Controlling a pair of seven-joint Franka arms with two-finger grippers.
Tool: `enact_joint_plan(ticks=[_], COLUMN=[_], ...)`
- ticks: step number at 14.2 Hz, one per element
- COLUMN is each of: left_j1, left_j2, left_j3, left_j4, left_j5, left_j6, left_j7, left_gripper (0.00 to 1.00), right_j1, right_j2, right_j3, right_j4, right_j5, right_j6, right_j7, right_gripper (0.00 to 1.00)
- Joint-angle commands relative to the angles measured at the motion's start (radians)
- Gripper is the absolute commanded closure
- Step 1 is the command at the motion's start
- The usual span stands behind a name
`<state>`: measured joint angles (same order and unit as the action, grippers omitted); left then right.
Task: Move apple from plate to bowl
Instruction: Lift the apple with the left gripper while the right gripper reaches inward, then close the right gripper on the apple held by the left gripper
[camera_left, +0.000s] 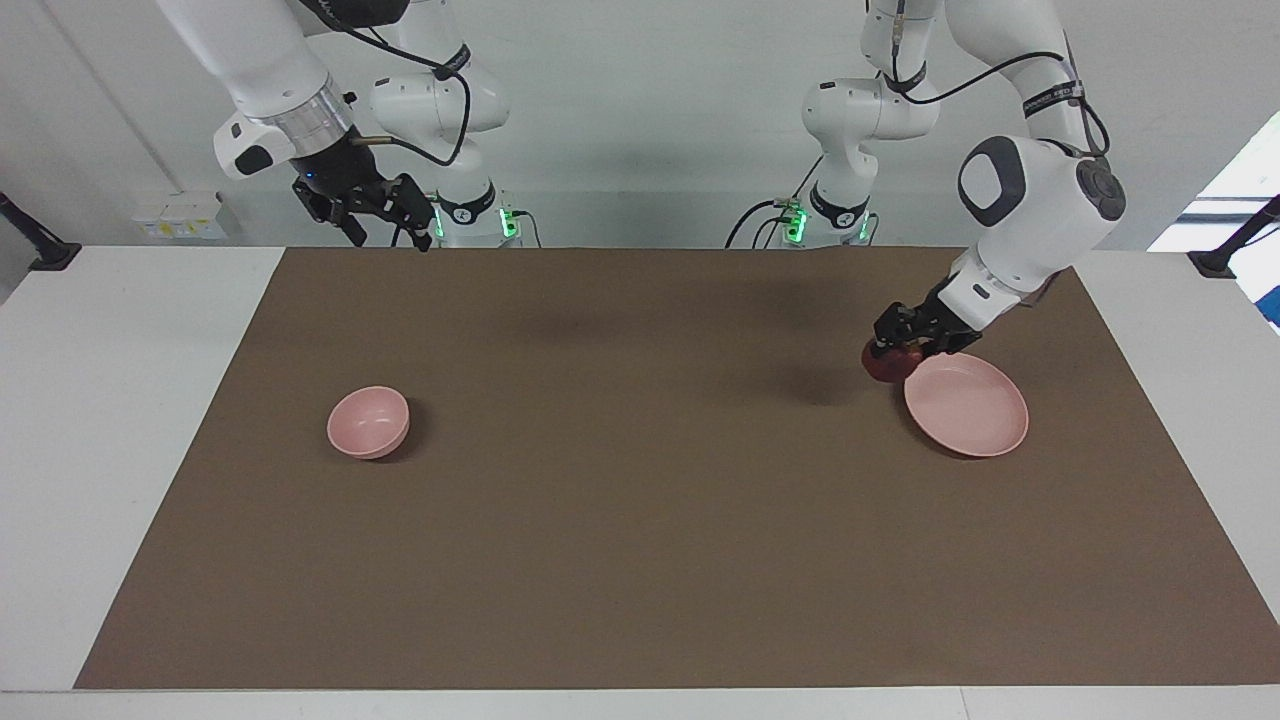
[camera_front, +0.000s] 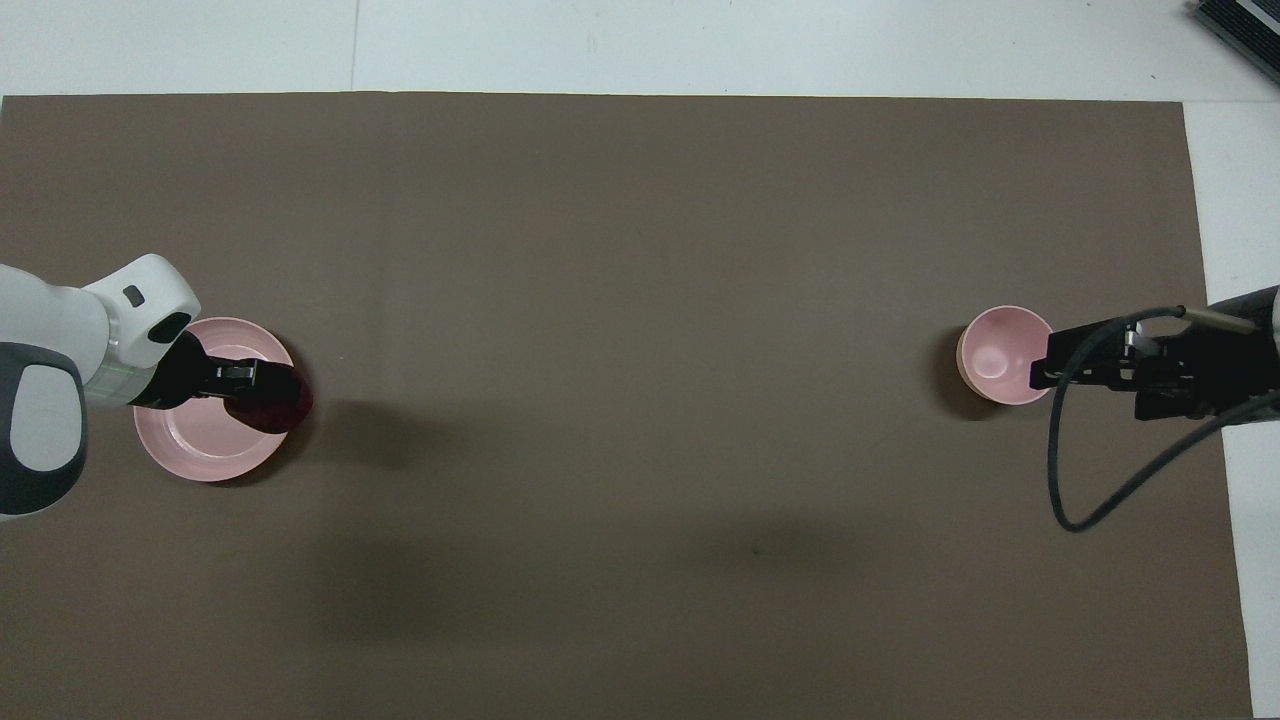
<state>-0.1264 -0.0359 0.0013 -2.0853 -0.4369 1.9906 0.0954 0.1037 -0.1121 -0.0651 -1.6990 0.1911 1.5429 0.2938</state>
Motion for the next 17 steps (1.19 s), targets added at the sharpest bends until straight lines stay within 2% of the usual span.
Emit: enact_joint_plan(ticks=[1,3,5,7,9,12,15,17], left_j1=[-0.085,-0.127,-0.130,-0.131,-0.131,-0.134,-0.134,-0.134], left_j2=[-0.015,-0.015,-0.013,-0.010,-0.013,-0.015,-0.016,-0.016], left_j3=[0.016,-0.015,-0.088,-0.133,-0.181,-0.240,-0.299,-0.361], left_j4=[0.007,0.011,0.011,0.011,0.011,0.010,0.010,0.011], left_j5=[-0.168,-0.271,-0.362,-0.469,-0.572,-0.715,-0.833,-0.910], left_j6=[-0.009,0.037,0.153,0.246,0.278,0.348,0.439,0.547], left_j7=[-0.078,-0.143,-0.192,-0.195,-0.195,-0.195,-0.194,-0.194], left_gripper=[1.00,1.00,1.00,1.00,1.00,1.00,1.00,1.00], right_j1=[-0.005,0.017,0.051,0.057,0.057,0.056,0.037,0.039], right_j2=[-0.001,0.011,0.025,0.038,0.060,0.083,0.127,0.156], right_j3=[0.004,0.007,0.008,0.008,0.007,0.007,0.005,0.007], right_j4=[-0.021,-0.024,-0.024,-0.028,-0.028,-0.028,-0.027,-0.027], right_j5=[0.114,0.132,0.154,0.244,0.318,0.401,0.540,0.602], right_j6=[0.005,0.017,0.023,0.060,0.071,0.068,0.072,0.086], right_j7=[0.066,0.135,0.227,0.353,0.471,0.568,0.665,0.724], right_gripper=[0.00,0.00,0.00,0.00,0.00,0.00,0.00,0.00])
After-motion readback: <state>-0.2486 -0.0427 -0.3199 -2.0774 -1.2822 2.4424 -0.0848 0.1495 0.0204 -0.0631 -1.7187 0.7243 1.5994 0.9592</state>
